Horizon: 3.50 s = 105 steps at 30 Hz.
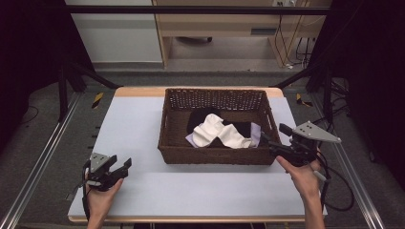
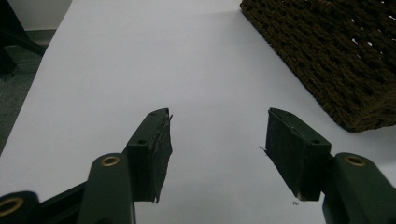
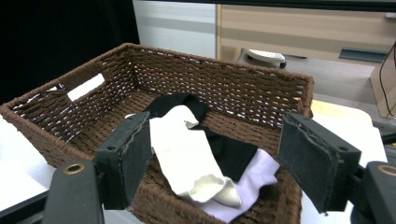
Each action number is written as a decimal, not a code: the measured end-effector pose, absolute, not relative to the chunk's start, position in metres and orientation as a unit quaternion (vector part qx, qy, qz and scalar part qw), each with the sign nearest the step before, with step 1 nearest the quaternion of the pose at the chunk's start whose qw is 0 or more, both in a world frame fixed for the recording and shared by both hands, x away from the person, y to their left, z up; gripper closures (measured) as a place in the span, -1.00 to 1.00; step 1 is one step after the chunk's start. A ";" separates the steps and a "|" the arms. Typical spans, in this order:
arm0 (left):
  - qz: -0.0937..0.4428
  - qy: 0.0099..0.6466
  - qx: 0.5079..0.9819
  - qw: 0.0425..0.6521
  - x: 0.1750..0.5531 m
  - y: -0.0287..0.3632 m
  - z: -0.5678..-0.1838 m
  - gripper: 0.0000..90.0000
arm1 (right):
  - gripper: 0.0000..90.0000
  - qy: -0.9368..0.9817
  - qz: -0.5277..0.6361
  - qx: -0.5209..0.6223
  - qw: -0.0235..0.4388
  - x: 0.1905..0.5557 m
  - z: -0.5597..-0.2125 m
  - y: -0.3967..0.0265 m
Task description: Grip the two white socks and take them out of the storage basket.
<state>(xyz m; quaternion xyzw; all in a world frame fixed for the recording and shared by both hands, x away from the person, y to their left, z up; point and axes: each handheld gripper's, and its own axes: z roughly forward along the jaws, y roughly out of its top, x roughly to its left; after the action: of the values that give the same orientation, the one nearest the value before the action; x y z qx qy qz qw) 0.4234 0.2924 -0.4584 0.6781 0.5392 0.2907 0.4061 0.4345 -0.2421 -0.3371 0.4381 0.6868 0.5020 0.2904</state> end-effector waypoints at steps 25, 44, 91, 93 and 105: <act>0.291 0.542 0.679 0.402 0.424 0.295 -0.460 -0.13 | -0.47 0.717 0.488 0.406 0.289 0.512 -0.309 -0.197; 0.286 0.540 0.683 0.400 0.427 0.294 -0.462 -0.13 | -0.36 0.735 0.470 0.408 0.269 0.573 -0.333 -0.173; 0.282 0.537 0.688 0.399 0.427 0.294 -0.462 -0.11 | -0.45 0.816 0.333 0.444 0.163 0.609 -0.424 -0.150; 0.283 0.537 0.686 0.401 0.427 0.295 -0.462 -0.11 | -0.41 0.817 0.328 0.449 0.153 0.609 -0.425 -0.149; 0.283 0.537 0.686 0.401 0.427 0.295 -0.462 -0.09 | 0.28 0.836 0.296 0.448 0.111 0.609 -0.427 -0.149</act>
<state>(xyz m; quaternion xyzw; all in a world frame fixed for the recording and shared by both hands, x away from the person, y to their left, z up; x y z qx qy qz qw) 0.4273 0.2954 -0.4622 0.6862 0.5371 0.2831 0.4006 0.6092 -0.1488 -0.4269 0.4482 0.8361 0.2962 0.1115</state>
